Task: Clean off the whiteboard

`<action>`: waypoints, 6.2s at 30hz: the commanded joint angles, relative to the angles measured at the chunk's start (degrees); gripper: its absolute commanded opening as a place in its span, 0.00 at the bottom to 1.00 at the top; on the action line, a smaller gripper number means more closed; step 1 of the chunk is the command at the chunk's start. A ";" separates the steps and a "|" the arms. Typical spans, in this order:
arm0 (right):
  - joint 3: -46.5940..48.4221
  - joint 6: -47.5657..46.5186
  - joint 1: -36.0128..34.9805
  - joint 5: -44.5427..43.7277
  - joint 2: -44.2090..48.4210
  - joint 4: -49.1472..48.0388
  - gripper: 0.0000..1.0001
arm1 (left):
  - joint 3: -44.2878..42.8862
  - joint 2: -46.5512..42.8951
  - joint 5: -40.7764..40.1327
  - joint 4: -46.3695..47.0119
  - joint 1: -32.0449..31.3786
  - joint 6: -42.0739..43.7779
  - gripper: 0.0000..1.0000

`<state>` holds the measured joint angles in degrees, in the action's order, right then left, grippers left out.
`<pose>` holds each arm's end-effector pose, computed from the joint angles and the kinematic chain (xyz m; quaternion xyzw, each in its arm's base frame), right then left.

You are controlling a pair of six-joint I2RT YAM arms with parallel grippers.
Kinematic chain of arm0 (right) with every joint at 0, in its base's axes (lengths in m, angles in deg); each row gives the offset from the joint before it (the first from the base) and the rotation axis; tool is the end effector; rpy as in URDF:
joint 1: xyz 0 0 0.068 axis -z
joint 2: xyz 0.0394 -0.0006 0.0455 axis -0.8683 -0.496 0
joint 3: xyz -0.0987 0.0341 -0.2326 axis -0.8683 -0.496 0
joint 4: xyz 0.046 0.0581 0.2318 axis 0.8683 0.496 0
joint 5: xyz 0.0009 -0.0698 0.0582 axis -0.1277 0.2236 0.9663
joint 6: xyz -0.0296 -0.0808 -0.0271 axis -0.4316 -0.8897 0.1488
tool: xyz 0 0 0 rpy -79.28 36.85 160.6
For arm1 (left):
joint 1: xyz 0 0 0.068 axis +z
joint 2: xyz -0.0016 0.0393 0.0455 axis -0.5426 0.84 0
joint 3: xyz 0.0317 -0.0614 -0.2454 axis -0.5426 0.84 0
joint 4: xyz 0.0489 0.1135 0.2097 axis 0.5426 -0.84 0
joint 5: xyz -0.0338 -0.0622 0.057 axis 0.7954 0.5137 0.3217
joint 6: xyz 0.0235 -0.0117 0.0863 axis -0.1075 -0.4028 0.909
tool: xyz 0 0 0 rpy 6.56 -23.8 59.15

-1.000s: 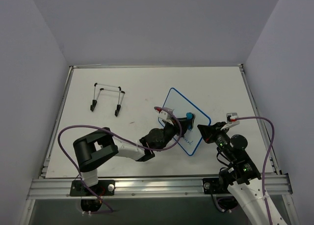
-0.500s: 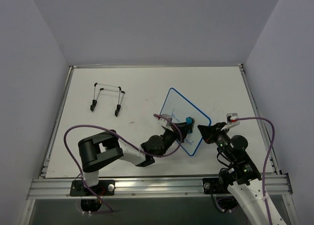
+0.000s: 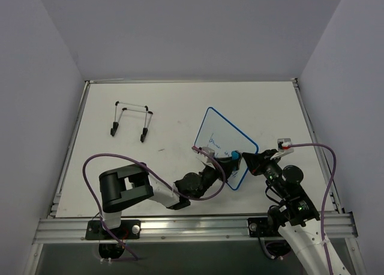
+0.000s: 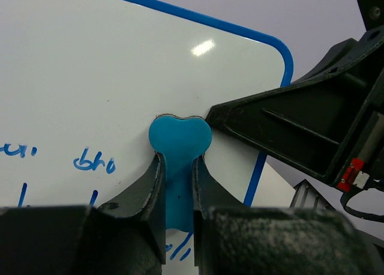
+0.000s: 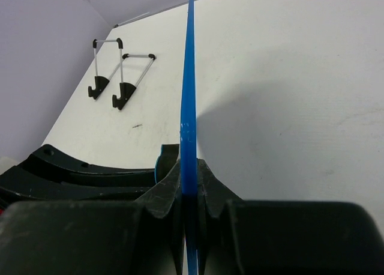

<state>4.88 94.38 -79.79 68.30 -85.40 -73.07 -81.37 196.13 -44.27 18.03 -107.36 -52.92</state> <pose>0.1416 0.0704 0.2584 -0.0321 0.6601 0.3804 0.6469 0.1391 -0.3599 0.1967 0.0684 0.6351 -0.4927 0.5910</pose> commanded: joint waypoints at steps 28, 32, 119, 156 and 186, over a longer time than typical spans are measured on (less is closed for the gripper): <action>7.06 6.85 -1.83 14.87 0.36 -14.92 0.00 | -0.58 9.72 13.67 -4.64 16.57 -1.59 0.02; 7.15 6.93 -1.92 15.57 -0.17 -14.92 0.00 | -2.25 10.60 16.13 -5.70 20.08 -2.02 0.02; 5.74 7.81 -2.09 23.22 -12.30 -23.71 0.00 | 14.00 11.82 24.84 10.01 27.22 -9.14 0.02; 1.52 18.45 -2.44 24.45 -17.57 -32.23 0.00 | 5.13 0.93 24.23 11.78 13.59 -3.52 0.02; 4.33 14.75 -3.32 13.39 -15.56 -17.29 0.00 | 7.41 -3.38 25.11 9.93 12.72 2.28 0.02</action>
<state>5.75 103.59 -80.36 74.66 -102.15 -89.20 -72.15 191.10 -24.53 16.10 -92.21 -51.21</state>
